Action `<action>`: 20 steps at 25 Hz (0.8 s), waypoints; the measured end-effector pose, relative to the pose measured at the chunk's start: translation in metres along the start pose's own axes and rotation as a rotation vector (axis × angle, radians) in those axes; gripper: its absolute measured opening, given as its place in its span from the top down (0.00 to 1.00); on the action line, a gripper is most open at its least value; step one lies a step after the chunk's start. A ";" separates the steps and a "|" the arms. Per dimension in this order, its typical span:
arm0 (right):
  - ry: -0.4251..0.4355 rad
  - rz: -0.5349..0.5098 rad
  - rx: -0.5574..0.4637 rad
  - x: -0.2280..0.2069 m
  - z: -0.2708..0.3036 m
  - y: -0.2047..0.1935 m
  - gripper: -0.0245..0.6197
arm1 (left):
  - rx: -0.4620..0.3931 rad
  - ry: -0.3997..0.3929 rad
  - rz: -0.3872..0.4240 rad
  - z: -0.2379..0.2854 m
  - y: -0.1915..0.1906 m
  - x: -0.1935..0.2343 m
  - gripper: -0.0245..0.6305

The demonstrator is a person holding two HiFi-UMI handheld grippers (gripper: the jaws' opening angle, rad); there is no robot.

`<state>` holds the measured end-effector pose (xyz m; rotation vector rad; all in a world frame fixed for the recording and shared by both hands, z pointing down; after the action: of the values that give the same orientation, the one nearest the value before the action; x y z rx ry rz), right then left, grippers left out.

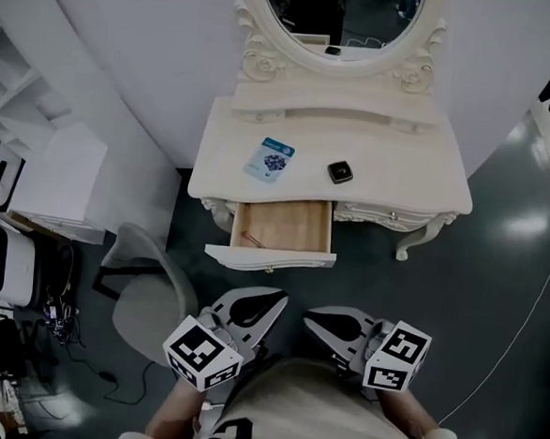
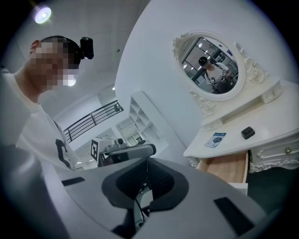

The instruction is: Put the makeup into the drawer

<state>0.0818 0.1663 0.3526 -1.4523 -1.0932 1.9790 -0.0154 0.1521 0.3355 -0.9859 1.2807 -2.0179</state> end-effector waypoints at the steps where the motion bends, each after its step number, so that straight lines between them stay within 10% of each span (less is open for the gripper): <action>1: -0.001 0.001 -0.003 -0.008 -0.004 0.004 0.92 | 0.002 0.009 0.007 0.007 0.004 0.004 0.88; 20: 0.083 0.018 0.076 -0.082 0.016 0.036 0.92 | 0.225 0.278 0.266 0.062 0.020 0.150 0.87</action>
<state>0.0986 0.0790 0.3727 -1.4947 -0.9620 1.9333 -0.0509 -0.0017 0.3773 -0.4178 1.2148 -2.0792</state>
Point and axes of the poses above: the fingertips, and each gripper's own axes: z forward along the fingers, x to its left, y out of its top, the point moved 4 cm from there along -z, backward along the fingers, and after that the axes turned 6 degrees about -y, right-handed, at the moved point
